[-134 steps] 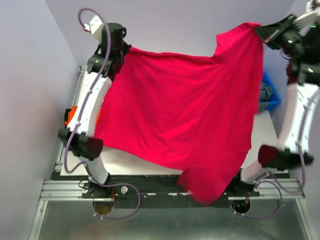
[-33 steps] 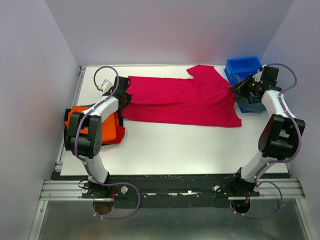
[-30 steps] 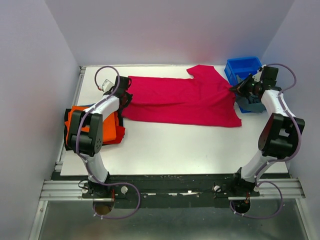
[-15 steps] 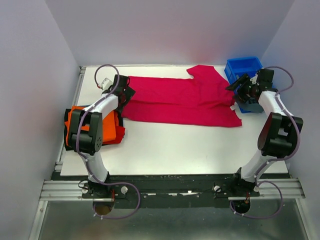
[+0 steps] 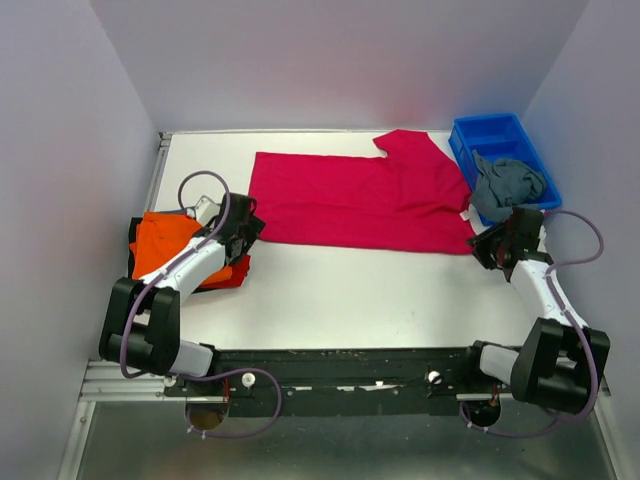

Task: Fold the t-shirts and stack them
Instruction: Fold the flattened tshirt in 1/3 of the way

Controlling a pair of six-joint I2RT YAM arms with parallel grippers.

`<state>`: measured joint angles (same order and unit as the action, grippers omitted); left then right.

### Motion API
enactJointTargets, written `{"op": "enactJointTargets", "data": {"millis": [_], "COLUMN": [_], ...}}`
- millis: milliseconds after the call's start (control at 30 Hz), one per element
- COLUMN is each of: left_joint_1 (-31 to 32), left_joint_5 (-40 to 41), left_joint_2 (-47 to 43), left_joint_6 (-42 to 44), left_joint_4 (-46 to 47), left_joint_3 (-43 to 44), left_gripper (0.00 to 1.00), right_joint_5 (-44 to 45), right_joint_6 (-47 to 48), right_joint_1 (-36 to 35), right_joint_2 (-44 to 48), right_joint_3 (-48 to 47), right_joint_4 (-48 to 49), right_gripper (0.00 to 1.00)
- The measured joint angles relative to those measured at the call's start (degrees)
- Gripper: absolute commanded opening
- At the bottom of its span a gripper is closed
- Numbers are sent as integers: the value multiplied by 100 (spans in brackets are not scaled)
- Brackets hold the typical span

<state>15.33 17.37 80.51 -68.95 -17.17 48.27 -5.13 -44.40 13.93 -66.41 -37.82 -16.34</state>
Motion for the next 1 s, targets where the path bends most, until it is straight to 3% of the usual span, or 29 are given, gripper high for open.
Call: {"op": "enactJointTargets", "data": {"millis": [133, 400, 433, 500, 533, 1000], "left_joint_1": [57, 83, 83, 83, 83, 249], "left_joint_5": [-35, -59, -59, -57, -57, -50], "left_joint_2": [35, 229, 232, 234, 243, 612], "left_joint_6": [-190, -273, -278, -295, -302, -621], "left_joint_4": [151, 437, 446, 468, 476, 531], "left_joint_3": [-494, -479, -479, -479, -479, -387], "left_gripper": [82, 82, 82, 81, 81, 73], "right_joint_5": [107, 149, 162, 175, 195, 531], "right_joint_6": [-192, -743, -776, -881, -898, -997], "right_joint_1": [164, 195, 195, 195, 195, 313], "right_joint_2": [-450, -1464, -1547, -1665, -1722, -1504], "right_joint_3": [94, 181, 181, 153, 133, 125], "right_joint_4": [50, 728, 769, 894, 938, 979], "right_gripper": [46, 44, 41, 10, 1, 1]}}
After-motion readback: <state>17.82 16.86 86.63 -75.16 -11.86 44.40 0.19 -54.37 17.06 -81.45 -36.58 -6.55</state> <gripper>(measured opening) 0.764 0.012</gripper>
